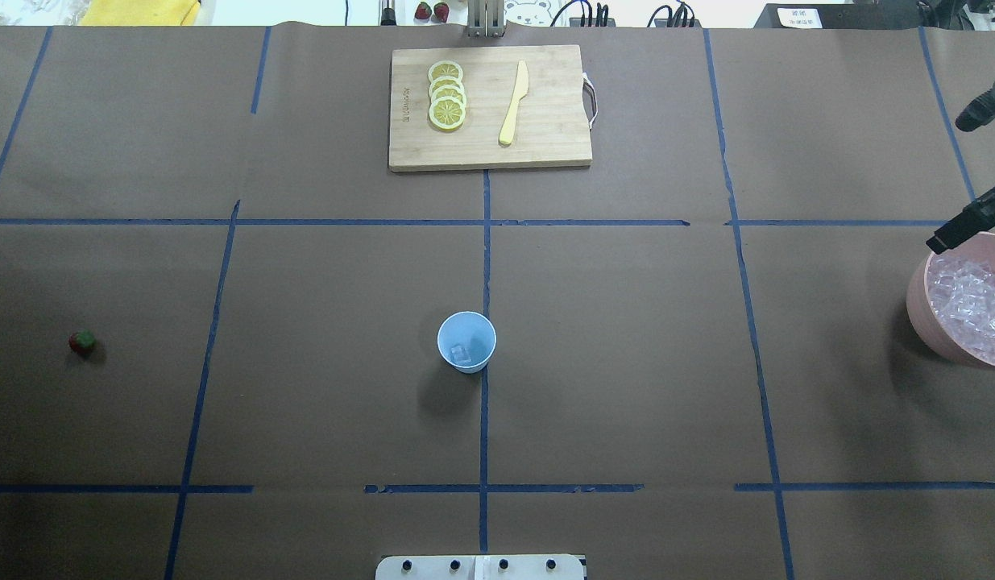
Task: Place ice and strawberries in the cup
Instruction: 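Move the right gripper back to the pink bowl of ice, then lower the right gripper into the bowl and grasp another ice cube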
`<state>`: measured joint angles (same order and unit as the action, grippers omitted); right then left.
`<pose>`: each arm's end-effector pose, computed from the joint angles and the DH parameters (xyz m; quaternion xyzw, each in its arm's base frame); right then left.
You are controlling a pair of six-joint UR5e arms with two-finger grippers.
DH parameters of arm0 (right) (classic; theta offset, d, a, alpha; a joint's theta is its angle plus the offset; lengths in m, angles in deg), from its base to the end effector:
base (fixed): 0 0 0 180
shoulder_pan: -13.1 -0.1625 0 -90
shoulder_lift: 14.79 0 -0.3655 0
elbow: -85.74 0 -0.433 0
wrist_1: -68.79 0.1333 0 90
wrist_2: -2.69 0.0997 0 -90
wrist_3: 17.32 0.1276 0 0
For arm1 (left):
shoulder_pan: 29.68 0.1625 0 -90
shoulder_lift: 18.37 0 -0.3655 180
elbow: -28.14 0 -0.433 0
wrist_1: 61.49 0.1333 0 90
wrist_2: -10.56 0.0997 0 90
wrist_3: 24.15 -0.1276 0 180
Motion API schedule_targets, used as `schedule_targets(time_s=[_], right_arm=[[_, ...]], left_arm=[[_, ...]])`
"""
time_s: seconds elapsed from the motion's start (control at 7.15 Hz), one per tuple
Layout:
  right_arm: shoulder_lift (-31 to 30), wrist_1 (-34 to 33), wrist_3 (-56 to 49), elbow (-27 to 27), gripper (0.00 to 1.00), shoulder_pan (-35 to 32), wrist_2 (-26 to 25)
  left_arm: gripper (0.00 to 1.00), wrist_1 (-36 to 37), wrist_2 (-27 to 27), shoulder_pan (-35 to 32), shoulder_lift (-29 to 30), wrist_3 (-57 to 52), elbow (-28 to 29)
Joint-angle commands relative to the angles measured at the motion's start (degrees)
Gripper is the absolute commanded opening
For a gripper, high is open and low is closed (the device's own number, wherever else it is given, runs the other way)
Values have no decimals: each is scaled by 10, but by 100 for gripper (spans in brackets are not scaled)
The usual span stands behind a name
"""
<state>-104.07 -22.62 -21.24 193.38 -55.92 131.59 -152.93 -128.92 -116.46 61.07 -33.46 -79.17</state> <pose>-0.1436 -0.5231 0.4575 0.0886 -0.3463 -0.2490 0.9001 -0.0096 -0.4748 0.5388 0.0869 0.4134 0.1286 0.8972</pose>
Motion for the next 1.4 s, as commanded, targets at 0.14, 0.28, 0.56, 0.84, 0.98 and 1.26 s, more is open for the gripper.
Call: schedule_targets(time_s=[0.14,0.28,0.56,0.84,0.98,1.26], right_arm=[[-84,105,-14,-8,99,-2,-1],[-85,105,-14,-15,99,5,-2],[-85,106,-13,-36,98,25,-8],[-85,106,-13,-42,98,33,-15],[-85,106,-13,-46,98,34,-15],[-85,106,-13,-55,96,38,-16]], left_arm=[[100,0,0,0,-1,1,1],[100,0,0,0,-1,1,2],[100,1,0,0,-1,0,4],[100,0,0,0,-1,0,5],[100,0,0,0,-1,0,5],[100,0,0,0,-1,0,5]])
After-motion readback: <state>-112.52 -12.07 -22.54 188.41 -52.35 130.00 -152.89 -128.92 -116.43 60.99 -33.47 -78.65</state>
